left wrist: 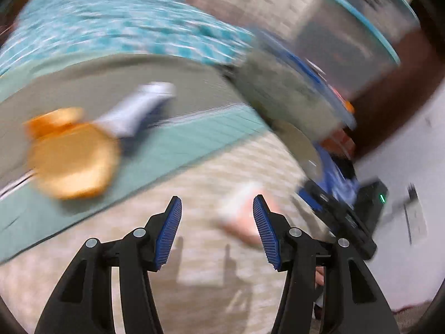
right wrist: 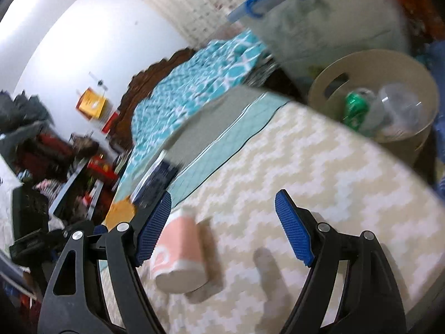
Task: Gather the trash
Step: 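Move both tools back to the bed toward the orange peel and pink cup, then grasp an orange peel with the left tool while the right tool grasps the pink paper cup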
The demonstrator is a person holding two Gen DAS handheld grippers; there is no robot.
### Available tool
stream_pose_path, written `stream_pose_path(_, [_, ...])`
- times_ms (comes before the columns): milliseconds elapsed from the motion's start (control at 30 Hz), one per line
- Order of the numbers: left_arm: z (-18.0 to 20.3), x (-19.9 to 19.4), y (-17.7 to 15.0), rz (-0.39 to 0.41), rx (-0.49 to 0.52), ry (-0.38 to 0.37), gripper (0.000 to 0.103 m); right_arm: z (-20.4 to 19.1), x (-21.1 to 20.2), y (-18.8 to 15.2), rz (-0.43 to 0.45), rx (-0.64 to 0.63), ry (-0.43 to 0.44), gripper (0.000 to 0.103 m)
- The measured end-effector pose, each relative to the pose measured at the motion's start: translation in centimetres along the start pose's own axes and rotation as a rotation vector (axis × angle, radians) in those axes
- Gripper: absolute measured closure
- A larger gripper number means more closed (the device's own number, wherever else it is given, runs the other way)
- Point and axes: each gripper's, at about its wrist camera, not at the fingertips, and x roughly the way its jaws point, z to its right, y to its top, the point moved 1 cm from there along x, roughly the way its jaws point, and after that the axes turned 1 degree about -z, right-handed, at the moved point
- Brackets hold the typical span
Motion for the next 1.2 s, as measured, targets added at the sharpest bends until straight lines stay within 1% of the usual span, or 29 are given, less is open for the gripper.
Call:
stream_pose_path(100, [-6.1,-1.8,-0.2,0.025,-0.144,0.138,0.052,-1.5,0.8,-1.1,-0.032,-0.036,0.001,0.024])
stream_pose_path(167, [-8.7,-2.3,-0.2,0.036,-0.205,0.198,0.052,-2.8,1.2,-1.9,-0.048,-0.075,-0.005,0.017])
stream_pose_path(200, [-9.8,-2.4,0.0,0.042,-0.231,0.208,0.052,-3.3,1.4,-2.1,-0.058,-0.091,-0.009,0.013])
stream_pose_path(300, [-11.9,-1.9,0.5,0.048,-0.277,0.183,0.049,-5.3,2.6,-3.3,-0.11,-0.181,-0.05,0.012])
stream_pose_path(400, [-12.3,-0.2,1.3,0.027,-0.273,0.174,0.049,-6.3,3.5,-4.3,-0.15,-0.253,-0.107,0.008])
stream_pose_path(500, [-12.7,1.6,1.8,0.004,-0.278,0.179,0.05,-6.7,4.3,-4.9,-0.19,-0.302,-0.144,0.008])
stream_pose_path(533, [-12.8,1.9,1.8,0.003,-0.286,0.173,0.051,-6.9,4.5,-5.0,-0.197,-0.316,-0.154,0.008])
stream_pose_path(567, [-12.7,1.8,1.6,0.018,-0.285,0.175,0.052,-7.1,4.7,-5.1,-0.204,-0.326,-0.161,0.008])
stream_pose_path(633, [-12.7,2.3,1.6,0.0,-0.285,0.166,0.076,-7.2,5.0,-5.3,-0.22,-0.338,-0.171,0.009])
stream_pose_path(667, [-12.7,2.5,1.5,-0.012,-0.282,0.163,0.08,-7.2,5.0,-5.3,-0.224,-0.343,-0.166,0.011])
stream_pose_path(700, [-12.6,2.6,1.3,-0.016,-0.274,0.167,0.086,-7.4,5.1,-5.5,-0.228,-0.345,-0.153,0.023])
stream_pose_path(733, [-12.4,2.7,1.3,-0.025,-0.268,0.162,0.089,-7.5,5.1,-5.5,-0.23,-0.347,-0.145,0.028])
stream_pose_path(833, [-11.8,2.4,0.2,-0.045,-0.258,0.12,0.091,-7.4,5.0,-5.6,-0.226,-0.338,-0.121,0.032])
stream_pose_path(933, [-10.8,1.9,-1.3,-0.056,-0.238,0.105,0.091,-7.3,4.3,-5.5,-0.201,-0.329,-0.105,0.033])
stream_pose_path(1033, [-9.5,1.4,-3.3,-0.075,-0.223,0.07,0.091,-7.2,3.7,-5.3,-0.174,-0.316,-0.093,0.033])
stream_pose_path(1133, [-7.8,1.2,-5.0,-0.105,-0.194,0.027,0.091,-7.0,3.4,-5.1,-0.155,-0.303,-0.087,0.033])
stream_pose_path(1200, [-6.2,1.2,-6.2,-0.133,-0.157,0.006,0.091,-6.9,3.1,-4.9,-0.143,-0.294,-0.085,0.033])
